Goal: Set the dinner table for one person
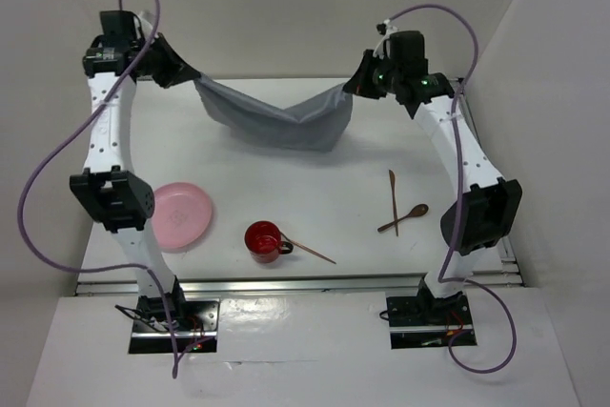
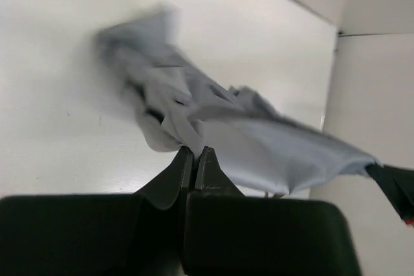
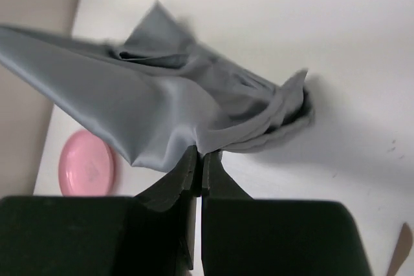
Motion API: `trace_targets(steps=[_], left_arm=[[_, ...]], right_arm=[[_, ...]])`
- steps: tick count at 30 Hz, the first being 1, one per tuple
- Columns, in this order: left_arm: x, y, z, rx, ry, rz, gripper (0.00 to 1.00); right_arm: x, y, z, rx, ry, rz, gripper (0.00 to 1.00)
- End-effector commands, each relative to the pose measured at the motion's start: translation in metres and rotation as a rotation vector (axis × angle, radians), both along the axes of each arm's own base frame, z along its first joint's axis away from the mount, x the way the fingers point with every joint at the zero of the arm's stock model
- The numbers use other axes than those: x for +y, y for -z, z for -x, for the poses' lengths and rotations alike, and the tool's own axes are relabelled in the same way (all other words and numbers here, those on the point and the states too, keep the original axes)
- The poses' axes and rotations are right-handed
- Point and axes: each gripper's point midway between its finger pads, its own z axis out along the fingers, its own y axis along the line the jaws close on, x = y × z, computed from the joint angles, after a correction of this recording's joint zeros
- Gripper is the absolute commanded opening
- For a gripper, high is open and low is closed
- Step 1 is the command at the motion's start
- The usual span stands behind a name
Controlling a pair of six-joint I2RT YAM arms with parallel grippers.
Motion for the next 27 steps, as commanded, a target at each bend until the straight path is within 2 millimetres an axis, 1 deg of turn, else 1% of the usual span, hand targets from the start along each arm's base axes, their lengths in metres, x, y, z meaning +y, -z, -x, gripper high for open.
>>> trace_targets(steps=[1, 2, 3, 4, 5, 6, 7, 8, 9, 10, 11, 12, 13, 15, 16, 17, 19, 20, 23, 24, 25, 26, 27], left_arm=[[-0.004, -0.067, 0.035, -0.121, 0.022, 0.058, 0.0], [-0.002, -0.074, 0.043, -0.127, 0.015, 0.07, 0.0], [0.001, -0.083, 0.046, -0.159, 0.011, 0.077, 0.0], [0.003, -0.093, 0.058, -0.184, 0.003, 0.072, 0.0], [-0.001, -0.1, 0.064, -0.199, 0.009, 0.083, 0.0], [-0.002, -0.105, 0.07, -0.21, 0.01, 0.081, 0.0], [0.0, -0.115, 0.081, -0.232, 0.002, 0.076, 0.0], [-0.002, -0.119, 0.087, -0.242, 0.012, 0.08, 0.0], [0.0, -0.129, 0.092, -0.267, 0.007, 0.086, 0.0], [-0.003, -0.13, 0.097, -0.267, 0.017, 0.093, 0.0], [-0.005, -0.138, 0.105, -0.293, 0.019, 0.088, 0.0], [-0.007, -0.14, 0.111, -0.299, 0.027, 0.091, 0.0], [-0.008, -0.144, 0.113, -0.314, 0.029, 0.088, 0.0], [-0.008, -0.144, 0.113, -0.314, 0.029, 0.088, 0.0], [-0.008, -0.144, 0.113, -0.314, 0.029, 0.088, 0.0], [-0.007, -0.143, 0.109, -0.311, 0.028, 0.089, 0.0], [-0.007, -0.132, 0.1, -0.277, 0.032, 0.109, 0.0], [-0.007, -0.131, 0.097, -0.282, 0.04, 0.113, 0.0], [-0.005, -0.123, 0.077, -0.277, 0.045, 0.127, 0.0], [-0.007, -0.128, 0.071, -0.298, 0.056, 0.123, 0.0], [-0.006, -0.125, 0.063, -0.293, 0.055, 0.124, 0.0], [-0.003, -0.113, 0.048, -0.265, 0.047, 0.139, 0.0], [-0.008, -0.116, 0.043, -0.276, 0.061, 0.138, 0.0]], right_arm=[[-0.014, -0.062, 0.014, -0.106, 0.002, 0.01, 0.0], [-0.017, -0.07, 0.025, -0.108, 0.002, 0.009, 0.0], [-0.019, -0.076, 0.03, -0.12, -0.002, 0.014, 0.0], [-0.022, -0.077, 0.036, -0.118, 0.008, 0.02, 0.0], [-0.027, -0.087, 0.05, -0.131, 0.019, 0.023, 0.0], [-0.029, -0.092, 0.056, -0.143, 0.019, 0.019, 0.0], [-0.035, -0.095, 0.07, -0.146, 0.03, 0.024, 0.0], [-0.037, -0.096, 0.077, -0.146, 0.03, 0.025, 0.0], [-0.039, -0.096, 0.086, -0.137, 0.03, 0.027, 0.0], [-0.042, -0.097, 0.092, -0.138, 0.039, 0.032, 0.0], [-0.047, -0.102, 0.102, -0.151, 0.051, 0.034, 0.0], [-0.048, -0.106, 0.108, -0.154, 0.055, 0.025, 0.0], [-0.051, -0.108, 0.112, -0.155, 0.063, 0.029, 0.0], [-0.057, -0.104, 0.113, -0.146, 0.09, 0.046, 0.0], [-0.061, -0.103, 0.11, -0.149, 0.116, 0.059, 0.0], [-0.062, -0.102, 0.106, -0.139, 0.126, 0.069, 0.0], [-0.062, -0.101, 0.097, -0.128, 0.134, 0.077, 0.0], [-0.061, -0.098, 0.085, -0.123, 0.144, 0.084, 0.0], [-0.059, -0.1, 0.061, -0.156, 0.15, 0.084, 0.0], [-0.06, -0.094, 0.043, -0.15, 0.163, 0.087, 0.0], [-0.06, -0.097, 0.032, -0.172, 0.163, 0.075, 0.0], [-0.063, -0.098, 0.022, -0.178, 0.161, 0.061, 0.0], [-0.062, -0.094, 0.007, -0.177, 0.155, 0.053, 0.0]])
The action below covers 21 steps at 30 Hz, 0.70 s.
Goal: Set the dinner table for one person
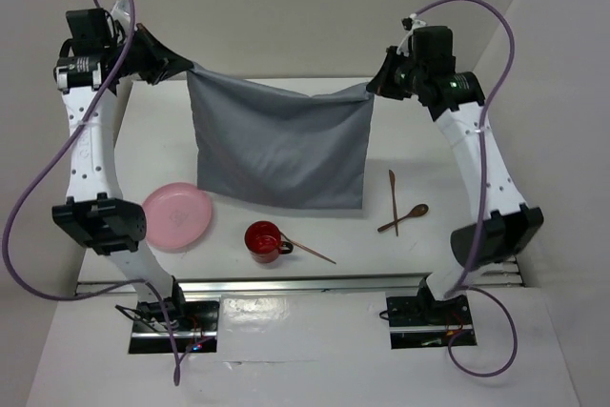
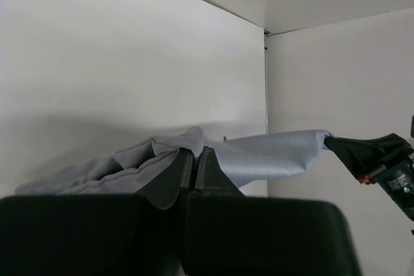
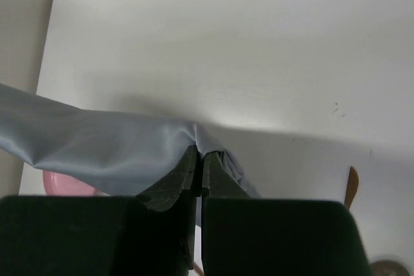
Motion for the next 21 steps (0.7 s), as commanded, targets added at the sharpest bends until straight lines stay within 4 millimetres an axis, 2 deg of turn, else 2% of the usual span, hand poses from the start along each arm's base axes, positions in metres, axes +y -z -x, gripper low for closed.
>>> trace_targets(steps=[1, 2, 3, 5, 6, 7, 9, 11, 12, 13, 14, 15, 16, 17, 18, 19, 20, 21], left_arm=[[-0.002, -0.01, -0.032, -0.071, 0.02, 0.019, 0.0], [-0.004, 0.0, -0.046, -0.063, 0.029, 0.021, 0.0], [-0.003, -0.009, -0.051, -0.092, 0.029, 0.015, 0.0], [-0.006, -0.009, -0.064, -0.095, 0.031, 0.03, 0.0], [-0.007, -0.022, -0.067, -0.143, 0.042, 0.026, 0.0], [-0.008, -0.017, -0.075, -0.133, 0.054, 0.046, 0.0], [-0.01, -0.027, -0.076, -0.161, 0.059, 0.062, 0.0], [-0.009, -0.026, -0.079, -0.171, 0.06, 0.06, 0.0], [-0.01, -0.027, -0.075, -0.17, 0.06, 0.06, 0.0], [-0.01, -0.019, -0.074, -0.145, 0.059, 0.065, 0.0], [-0.011, -0.024, -0.065, -0.159, 0.065, 0.049, 0.0], [-0.012, -0.022, -0.06, -0.153, 0.068, 0.043, 0.0], [-0.012, 0.001, -0.056, -0.093, 0.069, 0.047, 0.0], [-0.013, 0.01, -0.049, -0.069, 0.073, 0.043, 0.0], [-0.014, 0.019, -0.042, -0.063, 0.083, 0.025, 0.0], [-0.017, 0.011, -0.021, -0.085, 0.087, 0.011, 0.0], [-0.018, 0.056, -0.011, 0.023, 0.09, 0.027, 0.0], [-0.018, 0.071, 0.0, 0.054, 0.084, 0.02, 0.0]], right_arm=[[-0.011, -0.032, -0.049, -0.154, 0.014, -0.035, 0.0], [-0.015, -0.034, -0.057, -0.163, 0.001, -0.063, 0.0], [-0.017, -0.032, -0.071, -0.169, -0.004, -0.071, 0.0], [-0.019, -0.037, -0.083, -0.186, -0.002, -0.113, 0.0], [-0.021, -0.048, -0.087, -0.212, -0.01, -0.132, 0.0], [-0.019, -0.044, -0.092, -0.204, -0.019, -0.136, 0.0], [-0.022, -0.049, -0.095, -0.223, -0.016, -0.149, 0.0], [-0.022, -0.052, -0.089, -0.244, -0.018, -0.151, 0.0], [-0.029, -0.051, -0.088, -0.246, -0.006, -0.149, 0.0], [-0.027, -0.034, -0.085, -0.211, -0.015, -0.151, 0.0], [-0.032, -0.039, -0.077, -0.226, -0.007, -0.151, 0.0], [-0.031, -0.032, -0.071, -0.207, -0.014, -0.153, 0.0], [-0.03, -0.007, -0.065, -0.152, -0.022, -0.146, 0.0], [-0.031, -0.011, -0.053, -0.164, -0.023, -0.146, 0.0], [-0.029, -0.004, -0.046, -0.156, -0.039, -0.153, 0.0], [-0.028, 0.004, -0.038, -0.143, -0.048, -0.156, 0.0], [-0.025, 0.026, -0.02, -0.092, -0.062, -0.171, 0.0], [-0.024, 0.036, -0.013, -0.074, -0.069, -0.175, 0.0]])
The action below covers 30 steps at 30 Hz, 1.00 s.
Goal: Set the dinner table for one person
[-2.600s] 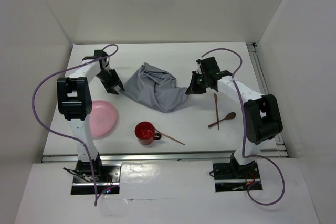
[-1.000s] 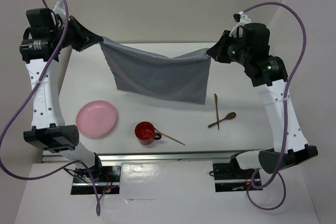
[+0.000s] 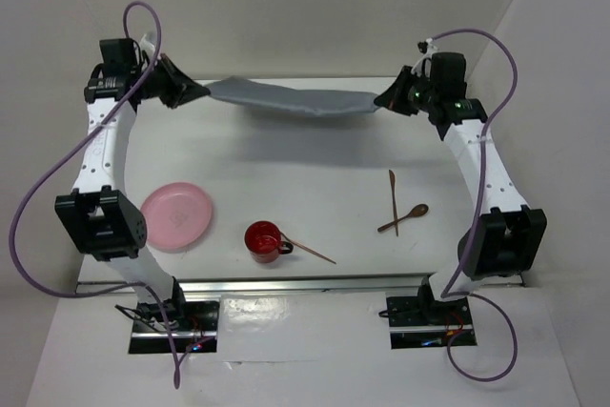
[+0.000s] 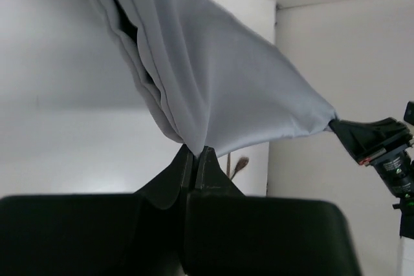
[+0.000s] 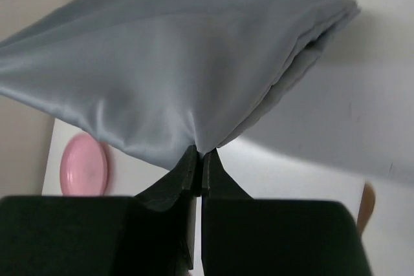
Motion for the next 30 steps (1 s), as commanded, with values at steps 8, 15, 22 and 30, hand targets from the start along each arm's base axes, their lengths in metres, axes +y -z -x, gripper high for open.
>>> trace_targets(steps=[8, 15, 22, 30], left_arm=[[0.003, 0.149, 0.13, 0.323, 0.0, -0.145, 0.84], [0.012, 0.173, 0.115, 0.392, -0.001, -0.291, 0.79], [-0.032, 0.224, 0.075, 0.469, 0.101, -0.404, 0.0], [-0.052, 0.27, 0.058, 0.552, 0.135, -0.495, 0.0]], right_arm=[[-0.01, 0.144, 0.124, 0.34, -0.011, 0.031, 0.91], [-0.037, 0.139, 0.107, 0.348, 0.136, 0.145, 0.89], [0.024, 0.171, 0.075, 0.439, -0.024, 0.067, 0.0], [0.065, 0.235, 0.062, 0.609, -0.113, 0.103, 0.0]])
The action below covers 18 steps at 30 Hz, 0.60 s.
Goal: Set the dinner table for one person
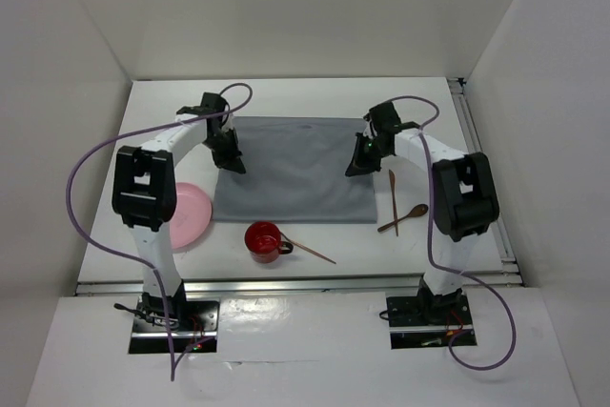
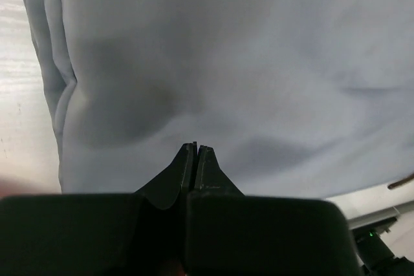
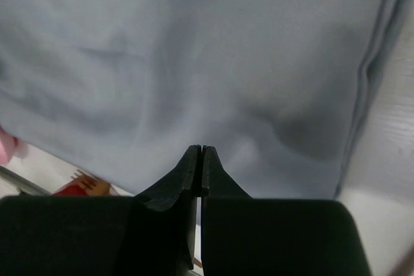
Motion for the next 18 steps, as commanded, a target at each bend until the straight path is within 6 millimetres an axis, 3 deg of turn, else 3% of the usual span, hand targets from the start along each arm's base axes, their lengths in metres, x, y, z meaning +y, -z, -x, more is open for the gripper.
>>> trace_targets(steps=[1, 7, 11, 16, 18], left_arm=[[0.008, -0.003, -0.016, -0.042, -0.015, -0.05, 0.0], [0.006, 0.031, -0.013, 0.035, -0.006, -0.071, 0.0], [0.011, 0.054, 0.01, 0.087, -0.007, -0.088, 0.0], [0.009, 0.055, 0.038, 0.103, -0.005, -0.079, 0.0], [0.009, 0.048, 0.044, 0.082, 0.014, -0.09, 0.0]], right_arm=[[0.011, 0.006, -0.009, 0.016, 0.003, 0.002, 0.0], [0.004, 0.036, -0.001, 0.075, 0.039, 0.062, 0.0], [-0.005, 0.055, 0.018, 0.117, 0.058, 0.115, 0.0], [-0.016, 0.067, 0.037, 0.149, 0.059, 0.157, 0.0], [-0.021, 0.064, 0.044, 0.147, 0.055, 0.174, 0.0]])
